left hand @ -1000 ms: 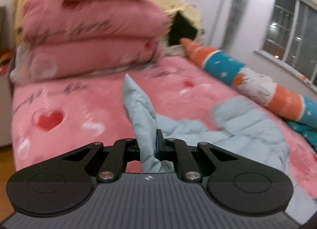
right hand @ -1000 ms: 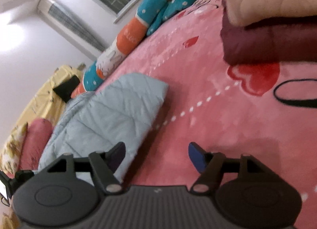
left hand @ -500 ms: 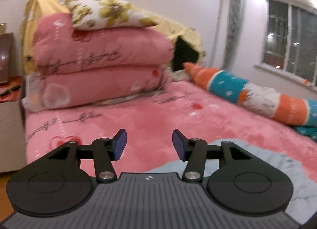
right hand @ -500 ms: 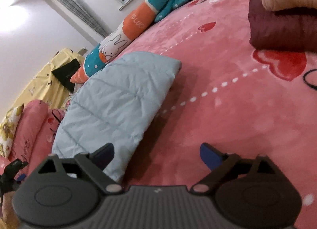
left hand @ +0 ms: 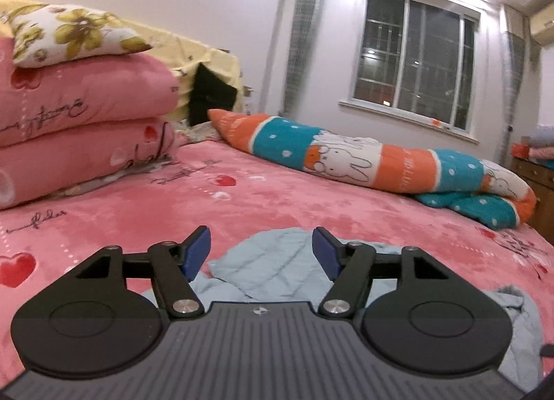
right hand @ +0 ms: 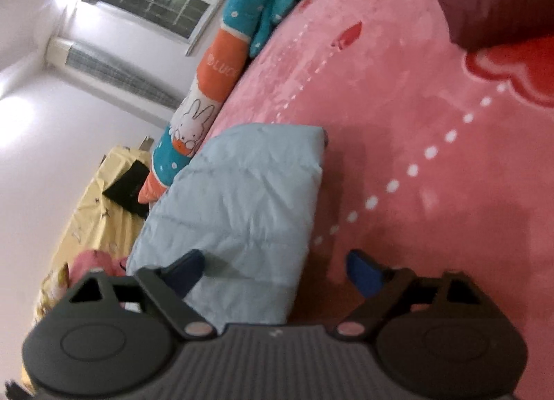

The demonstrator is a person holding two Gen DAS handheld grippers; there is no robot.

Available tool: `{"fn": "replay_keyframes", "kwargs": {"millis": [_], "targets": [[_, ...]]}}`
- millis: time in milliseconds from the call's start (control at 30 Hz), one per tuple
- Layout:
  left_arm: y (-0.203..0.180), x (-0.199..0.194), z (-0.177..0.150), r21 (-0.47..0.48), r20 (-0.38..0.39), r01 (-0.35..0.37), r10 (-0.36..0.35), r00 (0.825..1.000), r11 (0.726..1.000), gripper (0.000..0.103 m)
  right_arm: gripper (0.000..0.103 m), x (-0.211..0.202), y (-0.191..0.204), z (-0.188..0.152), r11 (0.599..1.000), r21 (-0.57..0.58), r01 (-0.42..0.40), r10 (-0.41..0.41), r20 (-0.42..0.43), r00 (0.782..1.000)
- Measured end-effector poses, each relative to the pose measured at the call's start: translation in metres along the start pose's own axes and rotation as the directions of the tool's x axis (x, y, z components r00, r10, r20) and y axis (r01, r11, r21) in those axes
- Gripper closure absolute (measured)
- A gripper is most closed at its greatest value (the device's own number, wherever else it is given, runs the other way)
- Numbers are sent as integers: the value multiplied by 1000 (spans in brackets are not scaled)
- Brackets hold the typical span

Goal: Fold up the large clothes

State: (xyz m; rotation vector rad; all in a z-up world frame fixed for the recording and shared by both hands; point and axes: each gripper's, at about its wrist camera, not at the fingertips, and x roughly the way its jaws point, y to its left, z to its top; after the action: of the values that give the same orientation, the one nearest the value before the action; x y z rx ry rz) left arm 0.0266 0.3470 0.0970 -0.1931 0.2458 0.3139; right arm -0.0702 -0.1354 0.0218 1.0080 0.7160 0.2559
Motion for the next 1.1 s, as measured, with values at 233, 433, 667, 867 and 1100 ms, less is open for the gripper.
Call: {"fn": "replay_keyframes", "kwargs": {"millis": [233,433,667,867,1100], "targets": [[18,-5,7,-2,10,21,-21,1000,1000,16,90,-3,31,11,999,-29,-23,23,21,1000],[23,-23,15,-3,28,28,-28,999,1000,13,100,-33,81,13,979,-102,-175,179,35,983],[25,-57,27,14,49,69,-70,996,998,7,101,-56,116,-17,926,-107,-361,345,-145,927],[27,-87,31,60,52,86,-89,995,995,6,101,-65,126,-65,889,-105,-445,389,-337,857],[28,-116,35,101,71,85,-93,993,991,5,101,-70,123,-121,877,-60,-476,372,-544,752]]}}
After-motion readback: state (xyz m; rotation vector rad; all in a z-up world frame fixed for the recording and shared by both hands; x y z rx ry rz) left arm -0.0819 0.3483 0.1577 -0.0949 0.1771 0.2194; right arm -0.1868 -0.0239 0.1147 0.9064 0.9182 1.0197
